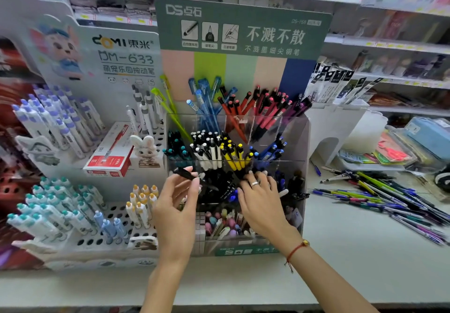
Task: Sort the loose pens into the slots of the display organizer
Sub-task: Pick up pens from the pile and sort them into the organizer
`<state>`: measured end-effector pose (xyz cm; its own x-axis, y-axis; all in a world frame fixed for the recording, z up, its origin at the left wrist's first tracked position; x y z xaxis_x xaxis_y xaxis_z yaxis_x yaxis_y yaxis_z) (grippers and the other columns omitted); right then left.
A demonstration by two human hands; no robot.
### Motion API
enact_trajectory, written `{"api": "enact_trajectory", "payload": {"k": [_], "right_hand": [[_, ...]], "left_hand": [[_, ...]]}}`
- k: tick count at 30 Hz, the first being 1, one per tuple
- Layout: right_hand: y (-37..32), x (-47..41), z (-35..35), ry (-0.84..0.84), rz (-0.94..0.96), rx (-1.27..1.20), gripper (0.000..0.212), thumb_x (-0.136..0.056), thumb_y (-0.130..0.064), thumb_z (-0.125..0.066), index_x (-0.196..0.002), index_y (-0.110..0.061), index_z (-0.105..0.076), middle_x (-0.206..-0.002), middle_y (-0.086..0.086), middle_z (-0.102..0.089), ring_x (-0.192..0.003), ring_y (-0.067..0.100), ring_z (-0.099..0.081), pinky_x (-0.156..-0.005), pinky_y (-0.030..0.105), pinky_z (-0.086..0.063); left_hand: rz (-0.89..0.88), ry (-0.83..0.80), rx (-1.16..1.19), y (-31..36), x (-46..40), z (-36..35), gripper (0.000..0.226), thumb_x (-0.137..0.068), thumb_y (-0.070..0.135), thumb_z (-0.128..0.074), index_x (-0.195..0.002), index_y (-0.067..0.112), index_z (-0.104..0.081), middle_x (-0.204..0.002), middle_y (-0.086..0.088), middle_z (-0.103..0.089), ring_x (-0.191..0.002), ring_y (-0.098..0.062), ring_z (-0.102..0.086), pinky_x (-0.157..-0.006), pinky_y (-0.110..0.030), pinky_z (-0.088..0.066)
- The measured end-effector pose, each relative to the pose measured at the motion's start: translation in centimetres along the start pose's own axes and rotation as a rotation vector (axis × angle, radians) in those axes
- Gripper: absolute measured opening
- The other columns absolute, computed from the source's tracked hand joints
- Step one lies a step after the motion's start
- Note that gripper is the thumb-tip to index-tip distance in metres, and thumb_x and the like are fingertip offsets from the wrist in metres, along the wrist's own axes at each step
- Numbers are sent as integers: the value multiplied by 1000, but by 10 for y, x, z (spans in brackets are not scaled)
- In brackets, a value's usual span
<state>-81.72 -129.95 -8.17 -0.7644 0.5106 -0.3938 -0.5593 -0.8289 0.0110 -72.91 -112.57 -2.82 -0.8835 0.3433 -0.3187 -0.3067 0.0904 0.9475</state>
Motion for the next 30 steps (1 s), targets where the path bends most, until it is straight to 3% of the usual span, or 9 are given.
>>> {"api": "enact_trajectory", "payload": {"k": [2, 4, 7, 10, 13, 15, 17, 24, 30], "right_hand": [[2, 4, 1, -4, -28, -64, 42, -96, -36, -30, -105, -18, -66, -115, 2, -65, -112, 26, -55, -95, 43, -45], [4, 9, 2, 10, -45, -102, 43, -95, -38, -32, -117, -17, -63, -119, 1, -63, -117, 25, -54, -99, 42, -45], [5, 18, 2, 47, -38, -94, 45, -95, -38, -37, -129, -15, -56, -132, 5, -57, -127, 24, -47, -109, 40, -34], [8, 28, -1, 66, -36, -105, 47, -95, -37, -39, -135, -14, -49, -143, 6, -48, -136, 24, -35, -112, 43, -24], [7, 32, -10, 24, 8, -86, 47, -93, -33, -49, -137, -18, -44, -147, 5, -43, -142, 23, -27, -114, 44, -19], [8, 32, -13, -3, 25, -83, 49, -89, -29, -59, -135, -19, -45, -146, 5, -43, -143, 24, -25, -116, 45, -17], [10, 30, -11, -17, 45, -84, 49, -86, -25, -63, -131, -20, -48, -144, 5, -45, -142, 25, -25, -116, 44, -16], [15, 24, 5, -61, 87, -242, 47, -86, -17, -62, -132, -17, -52, -147, 8, -42, -142, 28, -23, -115, 48, -25], [72, 48, 57, 309, -18, -296, 25, -86, -6, -60, -108, -12, -68, -124, 7, -60, -123, 26, -46, -104, 36, -37]], "left_hand": [[-115, -38, -60, 3, -2, -8, 20, -87, 26, -61, -103, 38, -59, -91, 26, -67, -92, 6, -63, -83, -10, -50], [-256, -91, -191, 5, -4, -19, 40, -87, 26, -62, -125, 35, -51, -99, 22, -66, -90, 7, -63, -83, -11, -51], [-486, -168, -457, 0, -6, -33, 69, -84, 16, -69, -141, 33, -34, -99, 4, -72, -62, 6, -55, -68, -25, -59], [-558, -194, -523, -13, -9, -38, 70, -82, 10, -71, -140, 29, -37, -92, 0, -73, -48, 1, -53, -56, -14, -51], [-604, -253, -560, -29, -8, -43, 50, -83, 10, -71, -130, 21, -56, -99, 2, -73, -69, 3, -62, -72, -11, -52], [-650, -265, -664, -36, -9, -47, 26, -87, 18, -67, -113, 19, -69, -112, 1, -70, -100, -10, -66, -90, -26, -53], [-622, -278, -750, -42, -11, -49, 22, -92, 31, -59, -104, 20, -73, -117, 0, -68, -112, -17, -60, -99, -35, -48], [-541, -408, -829, -52, 0, -51, 46, -93, 42, -52, -134, 21, -55, -127, -1, -61, -119, -20, -53, -103, -38, -40], [-578, -461, -758, -4, 8, -86, 28, -93, 27, -56, -117, 16, -66, -117, 1, -65, -111, -21, -56, -99, -37, -40]]}}
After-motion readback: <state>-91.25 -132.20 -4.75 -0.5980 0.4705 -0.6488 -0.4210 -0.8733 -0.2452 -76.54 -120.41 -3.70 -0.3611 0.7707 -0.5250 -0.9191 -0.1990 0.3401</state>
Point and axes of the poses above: each hand's wrist, its own x-axis away from the middle knuckle, its own z-axis out of the back of the hand, y = z × x, the point moved 7 cm from there along -x, towards the middle knuckle
